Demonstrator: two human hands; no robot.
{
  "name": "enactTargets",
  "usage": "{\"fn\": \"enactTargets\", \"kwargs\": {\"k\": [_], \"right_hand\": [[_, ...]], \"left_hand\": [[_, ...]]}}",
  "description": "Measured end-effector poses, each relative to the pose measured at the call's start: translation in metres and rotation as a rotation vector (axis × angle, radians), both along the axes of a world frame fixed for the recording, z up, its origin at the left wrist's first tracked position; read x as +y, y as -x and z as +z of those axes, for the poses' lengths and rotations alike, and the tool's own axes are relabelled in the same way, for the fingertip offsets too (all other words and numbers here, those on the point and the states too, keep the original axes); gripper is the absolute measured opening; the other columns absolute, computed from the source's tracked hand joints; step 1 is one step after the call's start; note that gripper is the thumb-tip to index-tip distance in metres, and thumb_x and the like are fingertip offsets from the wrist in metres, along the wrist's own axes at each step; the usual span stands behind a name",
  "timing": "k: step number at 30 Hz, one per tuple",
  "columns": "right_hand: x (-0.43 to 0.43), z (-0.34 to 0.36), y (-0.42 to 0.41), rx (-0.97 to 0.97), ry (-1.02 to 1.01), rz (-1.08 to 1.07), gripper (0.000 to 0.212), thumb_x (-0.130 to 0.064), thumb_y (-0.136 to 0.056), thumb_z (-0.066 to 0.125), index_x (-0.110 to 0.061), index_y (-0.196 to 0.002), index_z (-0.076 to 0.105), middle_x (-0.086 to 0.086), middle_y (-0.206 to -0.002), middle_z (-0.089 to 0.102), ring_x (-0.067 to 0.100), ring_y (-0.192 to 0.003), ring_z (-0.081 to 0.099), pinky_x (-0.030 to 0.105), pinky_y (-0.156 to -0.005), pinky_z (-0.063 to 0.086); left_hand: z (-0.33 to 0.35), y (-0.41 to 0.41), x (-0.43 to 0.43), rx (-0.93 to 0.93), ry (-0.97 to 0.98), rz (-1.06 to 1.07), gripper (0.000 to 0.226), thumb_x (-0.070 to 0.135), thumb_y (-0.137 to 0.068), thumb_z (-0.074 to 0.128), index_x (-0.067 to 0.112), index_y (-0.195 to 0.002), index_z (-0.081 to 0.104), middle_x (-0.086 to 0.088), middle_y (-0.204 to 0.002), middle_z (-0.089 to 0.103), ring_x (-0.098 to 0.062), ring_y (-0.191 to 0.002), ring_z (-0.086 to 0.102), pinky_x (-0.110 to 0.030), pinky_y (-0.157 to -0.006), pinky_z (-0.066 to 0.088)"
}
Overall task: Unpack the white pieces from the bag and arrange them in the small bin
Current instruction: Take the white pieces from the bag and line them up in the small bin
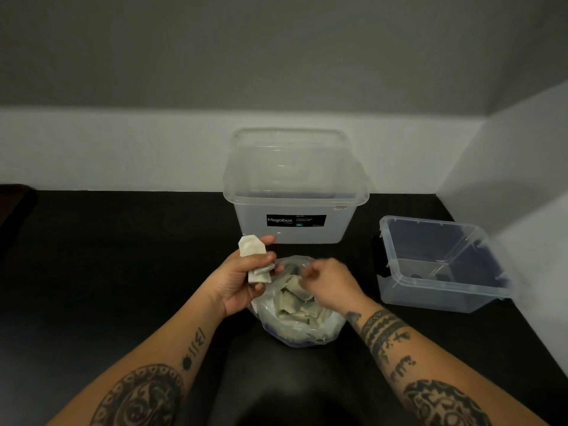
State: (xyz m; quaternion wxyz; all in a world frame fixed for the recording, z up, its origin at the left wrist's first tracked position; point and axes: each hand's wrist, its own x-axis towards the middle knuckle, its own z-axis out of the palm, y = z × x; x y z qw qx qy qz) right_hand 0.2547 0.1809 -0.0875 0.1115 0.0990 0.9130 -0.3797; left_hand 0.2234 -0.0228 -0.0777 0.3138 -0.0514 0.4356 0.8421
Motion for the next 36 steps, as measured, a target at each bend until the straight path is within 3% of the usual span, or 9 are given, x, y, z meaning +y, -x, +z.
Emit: {"fn": "enactTargets", "kwargs": {"k": [4, 10, 14, 18, 21, 24, 27, 31, 36], "right_hand": [[-0.01, -0.028, -0.009, 0.014, -0.421, 0.067, 0.031, -0.033, -0.099, 0.057, -0.029, -0.129, 0.064, -0.001, -0.119, 0.066, 0.018, -0.107, 0.064, 0.032, -0.087, 0.054], [-0.016, -0.048, -0.006, 0.093, -0.45, 0.064, 0.046, -0.04, -0.099, 0.052, -0.038, -0.143, 0.041, 0.0, -0.112, 0.068, 0.024, -0.098, 0.067, 0.04, -0.079, 0.058], [-0.018, -0.05, 0.0, 0.066, -0.473, 0.074, 0.025, -0.039, -0.099, 0.052, -0.03, -0.119, 0.062, 0.0, -0.115, 0.066, 0.024, -0.103, 0.064, 0.038, -0.085, 0.055], [-0.02, -0.041, 0.0, 0.031, -0.32, 0.023, 0.016, -0.04, -0.094, 0.062, -0.027, -0.1, 0.068, -0.005, -0.108, 0.062, 0.017, -0.101, 0.062, 0.035, -0.087, 0.053], [-0.018, -0.032, -0.007, 0.012, 0.01, -0.11, 0.014, -0.038, -0.087, 0.075, -0.027, -0.085, 0.066, -0.008, -0.089, 0.067, 0.011, -0.084, 0.065, 0.032, -0.079, 0.055], [-0.021, -0.017, -0.016, 0.048, 0.292, -0.253, 0.016, -0.031, -0.085, 0.08, -0.022, -0.094, 0.071, 0.002, -0.09, 0.075, 0.014, -0.083, 0.071, 0.033, -0.08, 0.06], [-0.03, 0.001, -0.025, 0.149, 0.411, -0.313, 0.019, -0.024, -0.085, 0.081, -0.013, -0.096, 0.07, 0.009, -0.091, 0.075, 0.013, -0.078, 0.069, 0.028, -0.075, 0.058], [-0.037, 0.018, -0.034, 0.368, 0.243, -0.35, 0.014, -0.023, -0.086, 0.079, -0.019, -0.085, 0.066, -0.009, -0.076, 0.064, -0.003, -0.067, 0.059, 0.013, -0.063, 0.049], [-0.02, 0.028, -0.035, 0.678, -0.11, -0.095, 0.014, -0.006, -0.089, 0.068, -0.019, -0.092, 0.071, -0.013, -0.097, 0.061, 0.002, -0.096, 0.056, 0.01, -0.084, 0.043]], "left_hand": [[-0.002, -0.003, -0.003, 0.063, 0.122, -0.038, 0.068, 0.006, -0.072, 0.08, 0.017, -0.135, 0.058, -0.003, -0.09, 0.069, -0.027, -0.096, 0.073, -0.021, -0.044, 0.043], [-0.007, -0.005, -0.011, 0.101, 0.224, -0.099, 0.067, 0.01, -0.071, 0.08, 0.018, -0.134, 0.059, 0.0, -0.088, 0.069, -0.023, -0.09, 0.073, -0.026, -0.05, 0.042], [-0.008, -0.003, -0.019, 0.105, 0.222, -0.114, 0.063, 0.005, -0.074, 0.08, 0.017, -0.133, 0.06, -0.002, -0.088, 0.068, -0.022, -0.087, 0.073, -0.028, -0.052, 0.051], [-0.004, 0.002, -0.024, 0.122, 0.219, -0.141, 0.056, 0.005, -0.079, 0.075, 0.018, -0.132, 0.061, -0.003, -0.09, 0.069, -0.024, -0.092, 0.072, -0.043, -0.07, 0.061], [0.001, 0.006, -0.025, 0.147, 0.215, -0.15, 0.052, 0.004, -0.083, 0.074, 0.02, -0.131, 0.06, -0.004, -0.091, 0.069, -0.026, -0.096, 0.072, -0.044, -0.068, 0.063], [0.004, 0.009, -0.022, 0.232, 0.298, -0.136, 0.048, 0.002, -0.088, 0.073, 0.021, -0.13, 0.058, -0.005, -0.092, 0.07, -0.021, -0.093, 0.072, -0.038, -0.066, 0.061], [0.004, 0.01, -0.015, 0.256, 0.363, -0.144, 0.042, 0.011, -0.087, 0.078, 0.022, -0.125, 0.062, -0.006, -0.094, 0.074, -0.018, -0.087, 0.074, -0.035, -0.065, 0.059], [0.01, 0.006, 0.006, 0.278, 0.41, -0.14, 0.028, 0.03, -0.087, 0.079, 0.021, -0.112, 0.071, -0.01, -0.105, 0.078, -0.02, -0.087, 0.075, -0.035, -0.067, 0.059], [0.027, 0.009, 0.038, 0.182, 0.355, -0.166, 0.055, 0.063, -0.079, 0.069, 0.018, -0.111, 0.068, -0.009, -0.095, 0.076, -0.018, -0.08, 0.072, -0.03, -0.059, 0.056]]}}
